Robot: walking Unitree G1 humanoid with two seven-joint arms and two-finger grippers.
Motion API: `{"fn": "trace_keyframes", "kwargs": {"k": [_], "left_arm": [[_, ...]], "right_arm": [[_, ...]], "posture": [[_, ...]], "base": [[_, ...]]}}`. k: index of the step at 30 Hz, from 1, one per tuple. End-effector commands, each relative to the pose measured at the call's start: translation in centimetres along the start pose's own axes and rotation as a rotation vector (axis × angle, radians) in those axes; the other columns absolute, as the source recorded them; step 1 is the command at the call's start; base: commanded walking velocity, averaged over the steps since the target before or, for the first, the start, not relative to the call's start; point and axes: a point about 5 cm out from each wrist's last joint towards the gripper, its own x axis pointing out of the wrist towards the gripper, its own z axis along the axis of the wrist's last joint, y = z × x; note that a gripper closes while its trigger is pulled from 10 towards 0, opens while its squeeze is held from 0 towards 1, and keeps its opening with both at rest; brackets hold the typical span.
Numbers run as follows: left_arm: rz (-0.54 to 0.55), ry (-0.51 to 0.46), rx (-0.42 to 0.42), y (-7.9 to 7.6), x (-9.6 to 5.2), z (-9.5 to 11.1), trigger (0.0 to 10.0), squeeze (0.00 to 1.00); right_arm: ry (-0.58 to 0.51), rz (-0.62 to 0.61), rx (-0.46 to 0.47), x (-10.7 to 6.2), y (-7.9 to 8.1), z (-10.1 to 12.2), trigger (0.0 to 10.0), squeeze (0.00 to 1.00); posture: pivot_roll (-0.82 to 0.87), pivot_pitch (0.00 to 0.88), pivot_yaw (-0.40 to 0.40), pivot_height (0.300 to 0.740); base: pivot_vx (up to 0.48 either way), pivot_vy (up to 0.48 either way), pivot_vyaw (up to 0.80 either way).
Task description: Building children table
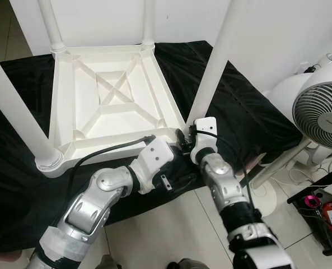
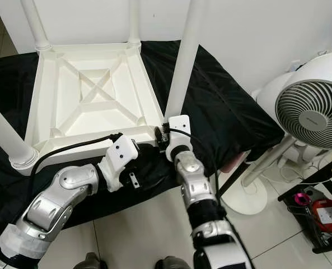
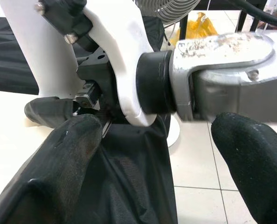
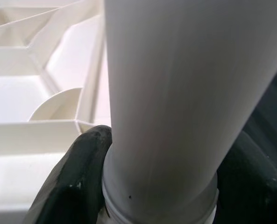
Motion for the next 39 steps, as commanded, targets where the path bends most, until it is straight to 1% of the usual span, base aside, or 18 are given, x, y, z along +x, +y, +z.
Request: {"fn": "trace_keyframes", "kwargs": {"k": [1,2,3,6,7,10,14,16,17,18,20,21,22,26,28,31,35,39], "left_arm": [[0.004,0.005,0.006,-0.1,0.0,-0.1,10.0,0.00],[0.004,0.005,0.006,-0.1,0.0,-0.1,10.0,0.00],[0.000,0.002,0.006,-0.1,0.1,-0.1,10.0,0.00],[-0.005,0.002,0.007,-0.2,0.1,-0.1,10.0,0.00],[-0.004,0.002,0.007,-0.2,0.1,-0.1,10.0,0.00],[-0.002,0.001,0.007,-0.2,0.1,-0.1,10.0,0.00],[0.000,0.000,0.007,-0.1,0.1,-0.1,10.0,0.00],[0.001,0.001,0.007,-0.2,0.1,-0.1,10.0,0.00],[0.001,0.002,0.008,-0.2,0.1,-0.1,10.0,0.00],[0.001,0.002,0.008,-0.1,0.1,-0.1,10.0,0.00],[0.001,0.002,0.008,-0.1,0.1,-0.1,10.0,0.00],[-0.001,0.002,0.011,-0.1,0.2,-0.1,10.0,0.00],[-0.001,0.002,0.011,-0.1,0.2,-0.1,10.0,0.00],[-0.005,0.001,0.014,0.1,0.2,-0.1,10.0,0.00],[-0.008,0.000,0.018,0.2,0.3,0.0,10.0,0.00],[-0.008,0.000,0.019,0.2,0.3,0.0,10.0,0.00],[-0.013,-0.003,0.026,0.2,0.4,0.1,10.0,0.00],[-0.013,-0.003,0.027,0.2,0.4,0.2,10.0,0.00]], "right_arm": [[0.005,-0.007,0.031,-0.2,0.8,0.0,10.0,0.00],[0.005,-0.007,0.031,-0.2,0.8,0.0,10.0,0.00],[-0.021,0.068,0.024,-0.5,2.2,0.4,10.0,0.00],[-0.050,0.134,0.024,-0.8,2.5,0.7,10.0,0.00],[-0.049,0.127,0.035,-0.7,2.0,0.7,10.0,1.00],[-0.047,0.111,0.064,-0.8,1.3,0.8,10.0,1.00],[-0.058,0.108,0.062,-0.9,0.9,0.9,10.0,1.00],[-0.073,0.118,0.049,-1.2,0.0,1.1,10.0,1.00],[-0.075,0.162,0.025,-1.3,-1.0,1.1,10.0,0.18],[-0.074,0.194,0.009,-1.3,-1.8,1.0,10.0,0.18],[-0.074,0.194,0.009,-1.3,-1.8,1.0,10.0,0.18],[-0.083,0.277,-0.047,-1.3,-3.6,1.3,10.0,0.00],[-0.083,0.277,-0.047,-1.3,-3.6,1.3,10.0,0.00],[-0.076,0.369,-0.112,-1.0,-5.0,1.6,10.0,0.00],[-0.067,0.419,-0.171,-0.3,-5.7,2.0,10.0,0.00],[-0.064,0.432,-0.185,0.0,-5.8,2.0,10.0,0.00],[-0.025,0.550,-0.250,0.9,-5.6,2.2,10.0,0.00],[-0.013,0.594,-0.268,1.0,-5.5,2.2,10.0,0.00]], "posture": [[-0.04,0.034,-0.060,0.740],[-0.04,0.034,-0.060,0.740],[-0.04,0.031,-0.061,0.740],[-0.04,0.030,-0.063,0.740],[-0.04,0.027,-0.066,0.740],[-0.04,0.025,-0.068,0.740],[-0.04,0.022,-0.069,0.740],[-0.04,0.021,-0.070,0.740],[-0.04,0.016,-0.069,0.740],[-0.04,0.015,-0.069,0.740],[-0.04,0.015,-0.069,0.740],[-0.04,0.012,-0.063,0.740],[-0.04,0.012,-0.063,0.740],[-0.05,0.010,-0.059,0.740],[-0.05,0.005,-0.053,0.740],[-0.05,0.005,-0.053,0.740],[-0.04,0.000,-0.049,0.740],[-0.04,0.000,-0.048,0.740]], "base": [[0.000,0.000,0.00],[0.000,0.000,0.00],[0.000,0.000,0.00],[0.000,0.000,0.00],[0.000,0.000,0.00],[0.000,0.000,0.00],[0.000,0.000,0.00],[0.000,0.000,0.00],[0.000,0.000,0.00],[0.000,0.000,0.00],[0.000,0.000,0.00],[0.000,0.000,0.00],[0.000,0.000,0.00],[0.000,0.000,0.00],[0.000,0.000,0.00],[0.000,0.000,0.00],[0.000,0.000,0.00],[0.000,0.000,0.00]]}}
